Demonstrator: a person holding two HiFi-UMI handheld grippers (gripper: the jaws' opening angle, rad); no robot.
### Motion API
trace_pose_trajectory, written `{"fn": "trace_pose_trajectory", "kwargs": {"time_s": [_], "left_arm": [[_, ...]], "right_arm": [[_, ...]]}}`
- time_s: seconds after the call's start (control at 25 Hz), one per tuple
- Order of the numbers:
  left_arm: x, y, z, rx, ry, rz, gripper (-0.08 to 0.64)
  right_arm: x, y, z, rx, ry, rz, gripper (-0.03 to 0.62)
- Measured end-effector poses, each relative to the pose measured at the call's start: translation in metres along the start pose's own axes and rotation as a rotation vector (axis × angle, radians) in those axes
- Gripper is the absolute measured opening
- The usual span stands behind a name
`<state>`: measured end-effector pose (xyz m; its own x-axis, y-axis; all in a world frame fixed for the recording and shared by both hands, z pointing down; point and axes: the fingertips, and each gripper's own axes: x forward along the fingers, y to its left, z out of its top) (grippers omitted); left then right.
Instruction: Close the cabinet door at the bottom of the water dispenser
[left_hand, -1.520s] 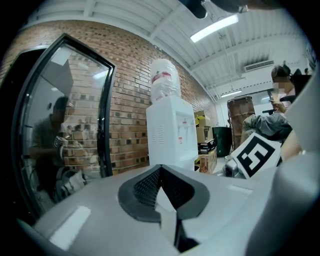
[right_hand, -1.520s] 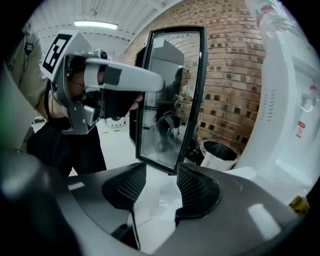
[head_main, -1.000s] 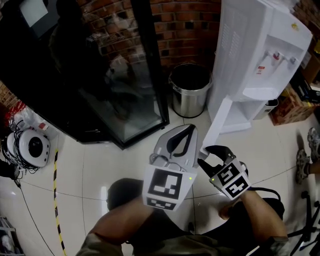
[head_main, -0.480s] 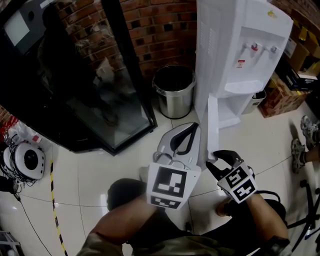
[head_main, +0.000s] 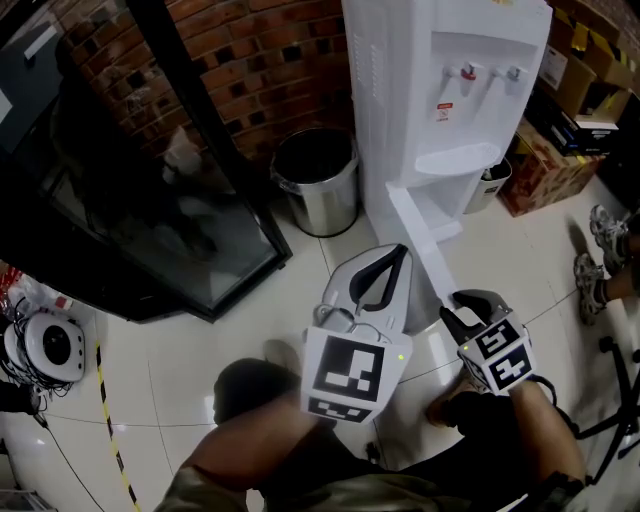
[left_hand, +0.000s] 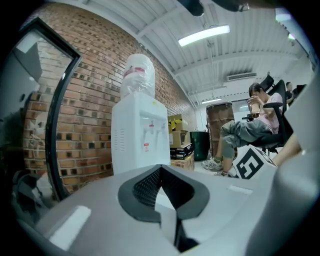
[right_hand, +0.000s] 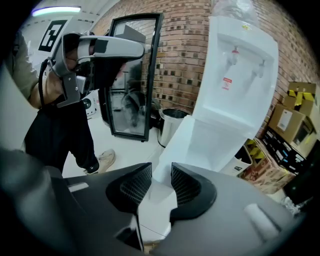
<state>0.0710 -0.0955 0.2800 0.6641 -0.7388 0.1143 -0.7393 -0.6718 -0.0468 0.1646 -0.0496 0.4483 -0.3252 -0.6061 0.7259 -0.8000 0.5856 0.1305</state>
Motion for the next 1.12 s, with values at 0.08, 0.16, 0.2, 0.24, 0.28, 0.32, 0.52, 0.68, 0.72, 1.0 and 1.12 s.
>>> {"fn": "trace_pose_trajectory", "kwargs": {"time_s": [0.08, 0.16, 0.2, 0.24, 0.28, 0.32, 0.52, 0.68, 0.72, 1.0, 1.12], "left_arm": [[0.008, -0.004, -0.002, 0.004, 0.008, -0.018, 0.000], [0.016, -0.005, -0.005, 0.010, 0.016, -0.031, 0.000], [0.020, -0.005, -0.007, 0.016, 0.021, -0.037, 0.002], [0.024, -0.005, -0.010, 0.022, 0.029, -0.042, 0.000], [0.029, -0.004, -0.013, 0.026, 0.039, -0.047, 0.001], [0.035, -0.002, -0.018, 0.030, 0.051, -0.051, 0.000], [0.068, 0.012, -0.039, 0.035, 0.099, -0.061, 0.000], [0.093, 0.014, -0.047, 0.023, 0.104, -0.104, 0.001], [0.098, 0.013, -0.048, 0.020, 0.103, -0.116, 0.000], [0.130, 0.031, -0.076, 0.046, 0.155, -0.139, 0.000], [0.145, 0.046, -0.083, 0.045, 0.171, -0.125, 0.001]], "right_arm": [[-0.003, -0.015, -0.004, 0.028, 0.012, -0.020, 0.118], [-0.004, -0.031, -0.008, 0.049, 0.028, -0.040, 0.117], [-0.004, -0.039, -0.009, 0.060, 0.039, -0.050, 0.115], [-0.005, -0.047, -0.011, 0.072, 0.051, -0.061, 0.114], [-0.005, -0.055, -0.014, 0.087, 0.063, -0.073, 0.112], [-0.005, -0.063, -0.016, 0.101, 0.076, -0.087, 0.110], [-0.003, -0.108, -0.024, 0.153, 0.118, -0.170, 0.118], [-0.004, -0.142, -0.032, 0.212, 0.130, -0.252, 0.117], [-0.004, -0.151, -0.033, 0.229, 0.130, -0.278, 0.115], [0.010, -0.229, -0.033, 0.351, 0.138, -0.483, 0.086], [0.028, -0.265, -0.027, 0.477, 0.098, -0.549, 0.035]]}}
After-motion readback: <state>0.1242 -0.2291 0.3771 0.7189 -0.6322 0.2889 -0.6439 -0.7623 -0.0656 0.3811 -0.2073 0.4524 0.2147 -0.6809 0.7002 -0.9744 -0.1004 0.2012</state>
